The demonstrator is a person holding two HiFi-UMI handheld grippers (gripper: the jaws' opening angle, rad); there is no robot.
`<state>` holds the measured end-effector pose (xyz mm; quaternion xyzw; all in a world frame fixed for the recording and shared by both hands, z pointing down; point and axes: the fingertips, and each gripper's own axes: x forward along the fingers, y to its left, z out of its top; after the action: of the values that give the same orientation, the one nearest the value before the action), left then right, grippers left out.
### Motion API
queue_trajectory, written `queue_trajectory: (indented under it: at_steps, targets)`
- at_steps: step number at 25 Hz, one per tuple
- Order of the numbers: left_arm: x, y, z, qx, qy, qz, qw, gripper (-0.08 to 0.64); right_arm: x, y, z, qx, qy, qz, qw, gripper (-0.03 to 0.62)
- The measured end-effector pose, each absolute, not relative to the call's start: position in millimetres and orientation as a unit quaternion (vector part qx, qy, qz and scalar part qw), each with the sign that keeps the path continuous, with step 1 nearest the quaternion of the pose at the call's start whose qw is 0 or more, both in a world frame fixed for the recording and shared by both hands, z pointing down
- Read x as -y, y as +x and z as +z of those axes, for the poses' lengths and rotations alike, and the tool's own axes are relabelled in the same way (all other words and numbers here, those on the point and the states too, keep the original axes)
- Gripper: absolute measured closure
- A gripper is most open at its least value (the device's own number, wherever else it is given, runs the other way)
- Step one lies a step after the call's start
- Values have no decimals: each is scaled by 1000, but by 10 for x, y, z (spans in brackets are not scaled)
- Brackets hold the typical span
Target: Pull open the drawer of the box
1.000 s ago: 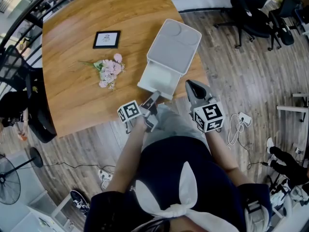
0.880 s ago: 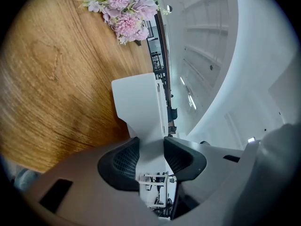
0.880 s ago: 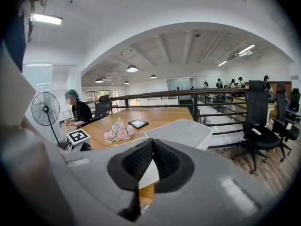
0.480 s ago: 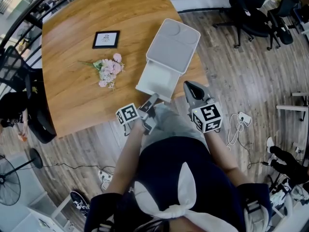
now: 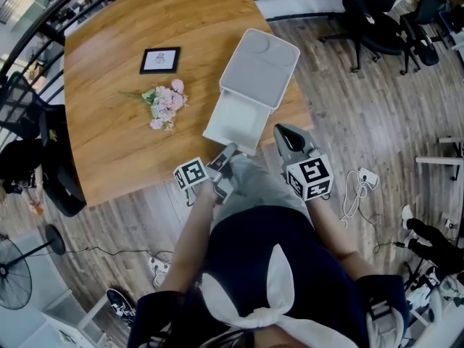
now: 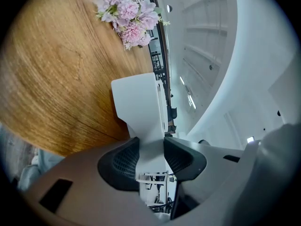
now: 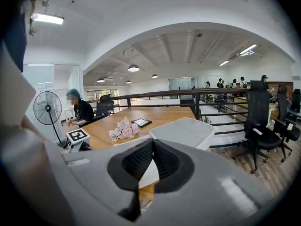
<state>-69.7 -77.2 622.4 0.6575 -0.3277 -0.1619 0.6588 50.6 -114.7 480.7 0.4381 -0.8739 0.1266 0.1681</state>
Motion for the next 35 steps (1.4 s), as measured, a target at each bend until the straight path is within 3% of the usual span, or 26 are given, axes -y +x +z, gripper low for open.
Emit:
queue_trajectory:
  at_steps: [18,25,35]
  targets:
    - [736,-655,6260,349,665,-155,641,383,962,585,4802,875,435,118,173,594]
    - [659,-733,6192,374,674,-147,620,351,864,583,4787,877,434,119,169,594]
    - [650,-946,5658,433,724,-126,523,351,733,599,4755,879,432,119,163,594]
